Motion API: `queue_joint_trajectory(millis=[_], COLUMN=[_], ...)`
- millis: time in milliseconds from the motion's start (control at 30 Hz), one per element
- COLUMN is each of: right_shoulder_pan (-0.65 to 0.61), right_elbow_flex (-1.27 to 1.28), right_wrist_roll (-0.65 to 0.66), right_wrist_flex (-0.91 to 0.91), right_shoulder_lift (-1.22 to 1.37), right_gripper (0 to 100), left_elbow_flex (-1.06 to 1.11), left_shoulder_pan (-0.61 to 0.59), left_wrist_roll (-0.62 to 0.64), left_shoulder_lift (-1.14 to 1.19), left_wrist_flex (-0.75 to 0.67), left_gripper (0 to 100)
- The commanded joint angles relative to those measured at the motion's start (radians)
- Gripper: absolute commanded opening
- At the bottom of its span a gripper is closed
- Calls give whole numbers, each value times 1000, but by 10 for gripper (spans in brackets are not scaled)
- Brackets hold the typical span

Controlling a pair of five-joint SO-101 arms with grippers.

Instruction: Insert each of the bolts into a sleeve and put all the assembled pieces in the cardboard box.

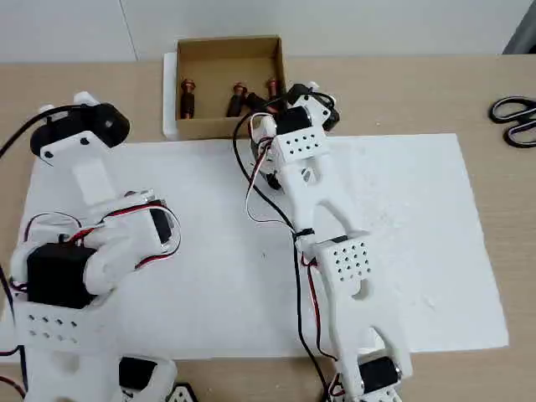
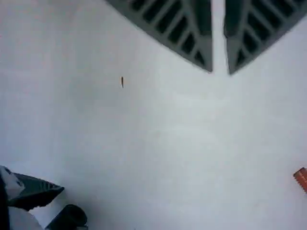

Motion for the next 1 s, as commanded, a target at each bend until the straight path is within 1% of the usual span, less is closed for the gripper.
queue_joint_trajectory(millis=[0,67,333,500,600,833,967], right_shoulder_pan=[18,18,19,21,18,16,12], right_elbow_flex=[11,11,9,-17,-18,-12,-3], right_wrist_roll=[9,25,37,40,77,84,133], right_wrist_flex=[-7,-12,-4,67,74,85,94], right_shoulder_lift=[28,28,5,-120,-196,-334,-381], right_gripper=[75,5,2,2,2,2,2], left_elbow_flex=[-2,-2,-2,-7,-7,-8,-10], left_shoulder_pan=[-2,-2,-2,-2,-2,-2,-2], left_wrist_roll=[5,5,5,5,5,5,5], left_shoulder_lift=[-17,-17,-17,-17,-17,-18,-18], left_wrist_flex=[15,15,15,15,15,14,12], left_gripper=[6,6,6,6,6,6,6])
